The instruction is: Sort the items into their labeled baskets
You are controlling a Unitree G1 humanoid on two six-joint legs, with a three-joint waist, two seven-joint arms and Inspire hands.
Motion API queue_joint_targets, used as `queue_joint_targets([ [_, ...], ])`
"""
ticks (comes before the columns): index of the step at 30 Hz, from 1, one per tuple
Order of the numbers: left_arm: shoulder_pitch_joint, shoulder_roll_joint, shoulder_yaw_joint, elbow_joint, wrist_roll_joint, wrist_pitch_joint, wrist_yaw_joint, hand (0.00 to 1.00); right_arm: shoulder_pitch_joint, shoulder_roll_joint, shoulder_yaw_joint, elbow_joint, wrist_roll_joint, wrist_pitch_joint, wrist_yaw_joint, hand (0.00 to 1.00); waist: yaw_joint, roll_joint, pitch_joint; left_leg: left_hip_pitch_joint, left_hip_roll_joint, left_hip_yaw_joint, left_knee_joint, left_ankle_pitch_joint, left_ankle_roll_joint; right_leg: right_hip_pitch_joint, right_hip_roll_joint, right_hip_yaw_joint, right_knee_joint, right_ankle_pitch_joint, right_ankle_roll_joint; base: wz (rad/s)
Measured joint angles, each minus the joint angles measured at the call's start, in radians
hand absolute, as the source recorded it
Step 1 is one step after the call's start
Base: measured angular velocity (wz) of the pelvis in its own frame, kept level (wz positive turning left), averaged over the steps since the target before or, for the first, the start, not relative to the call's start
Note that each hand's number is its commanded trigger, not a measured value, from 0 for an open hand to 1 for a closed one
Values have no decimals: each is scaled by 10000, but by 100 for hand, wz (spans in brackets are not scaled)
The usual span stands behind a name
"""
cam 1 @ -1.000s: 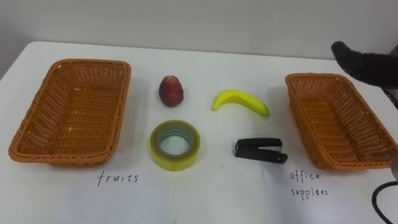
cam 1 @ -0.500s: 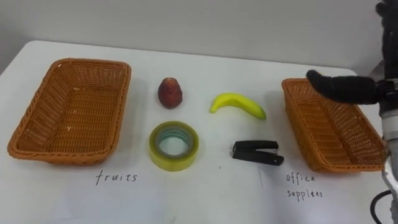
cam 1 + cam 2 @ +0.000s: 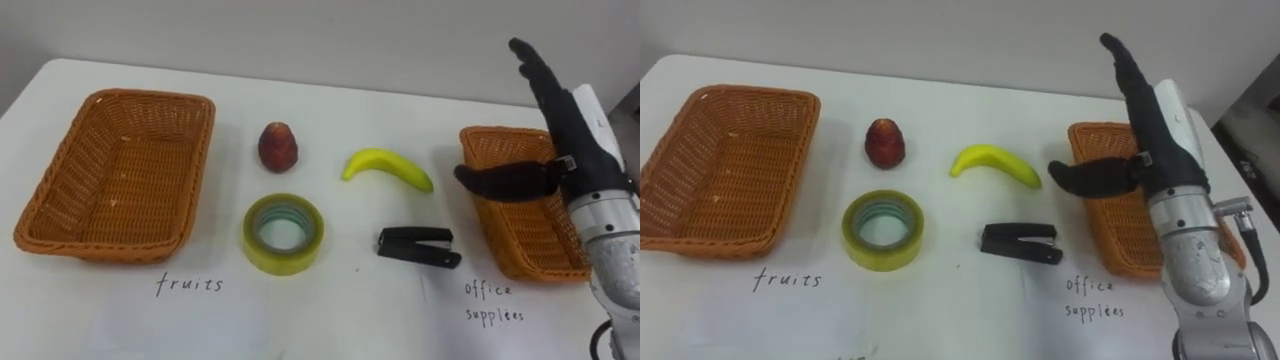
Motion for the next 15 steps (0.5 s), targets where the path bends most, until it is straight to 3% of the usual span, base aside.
queue_joint_targets([
  [10, -67, 0, -47, 38, 3, 9, -47, 0, 13, 0, 30, 5, -449, 171, 580, 0, 58, 219, 29, -39, -2, -15, -3, 0, 0, -28, -7, -31, 5, 1, 1, 0],
  [15, -26, -2, -193, 39, 181, 72, -93, 0, 28, -1, 162, 8, -444, 394, 934, 0, 92, 269, -18, -153, -2, -11, 41, 0, 0, -136, -24, -28, 13, 7, -5, 0],
])
